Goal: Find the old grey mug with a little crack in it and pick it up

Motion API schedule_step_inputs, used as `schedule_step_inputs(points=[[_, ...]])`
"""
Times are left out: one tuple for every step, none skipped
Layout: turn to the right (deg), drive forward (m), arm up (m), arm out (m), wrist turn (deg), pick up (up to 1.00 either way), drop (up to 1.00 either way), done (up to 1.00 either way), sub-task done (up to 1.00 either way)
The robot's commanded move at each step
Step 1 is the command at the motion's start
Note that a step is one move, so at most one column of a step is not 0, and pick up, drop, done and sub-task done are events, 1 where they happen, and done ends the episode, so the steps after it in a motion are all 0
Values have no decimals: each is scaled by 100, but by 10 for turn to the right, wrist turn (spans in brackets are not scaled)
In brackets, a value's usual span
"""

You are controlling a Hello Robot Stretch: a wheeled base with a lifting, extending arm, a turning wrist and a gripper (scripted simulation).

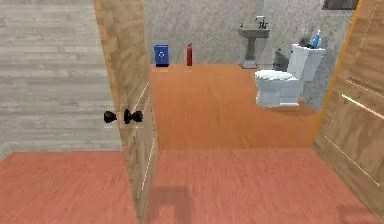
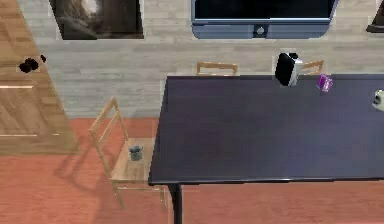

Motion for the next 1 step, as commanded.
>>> schedule_step_inputs(points=[[-150, 0, 0, 0, 0, 0, 0, 0, 0]])
